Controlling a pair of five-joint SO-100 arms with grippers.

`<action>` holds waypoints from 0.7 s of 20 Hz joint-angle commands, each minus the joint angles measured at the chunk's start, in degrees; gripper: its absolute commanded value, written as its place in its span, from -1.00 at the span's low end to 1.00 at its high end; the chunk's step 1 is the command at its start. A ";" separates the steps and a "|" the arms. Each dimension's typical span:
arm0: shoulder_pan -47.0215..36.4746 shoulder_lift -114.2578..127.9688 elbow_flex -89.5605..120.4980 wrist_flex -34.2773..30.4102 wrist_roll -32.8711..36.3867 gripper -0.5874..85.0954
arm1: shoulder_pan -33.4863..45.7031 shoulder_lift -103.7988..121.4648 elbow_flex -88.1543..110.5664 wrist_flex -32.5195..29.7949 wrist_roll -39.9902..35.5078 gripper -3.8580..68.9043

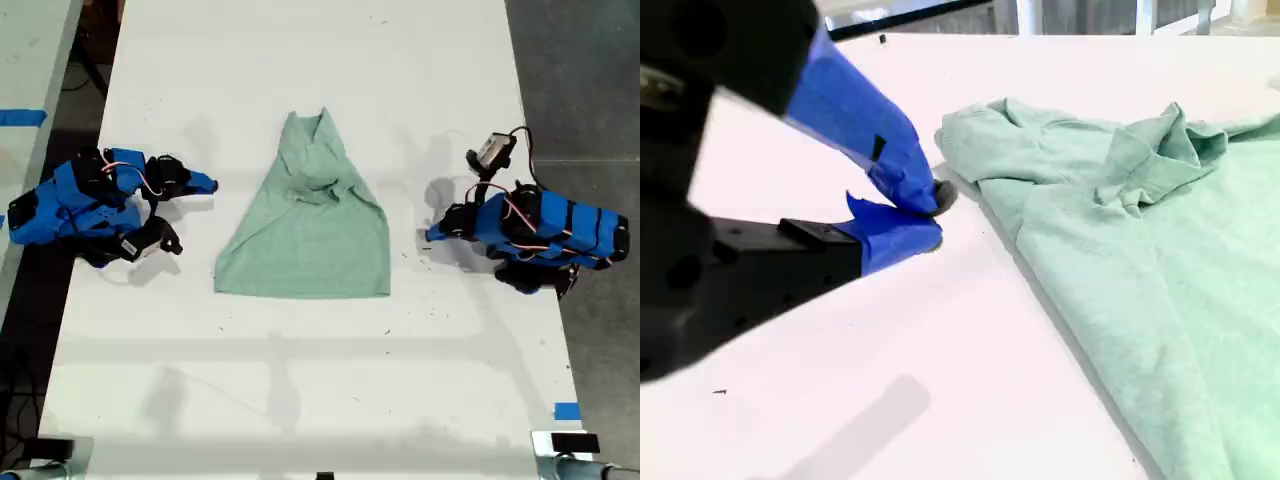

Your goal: Fold t shirt

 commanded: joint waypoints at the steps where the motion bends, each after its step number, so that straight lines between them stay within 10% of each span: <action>1: 0.62 0.35 -0.35 0.44 -1.76 -0.99 | -0.35 0.62 2.81 -1.32 0.26 -0.95; 14: 0.70 0.35 -0.26 0.79 -2.55 -0.99 | -0.44 0.62 2.81 -1.32 0.26 -0.95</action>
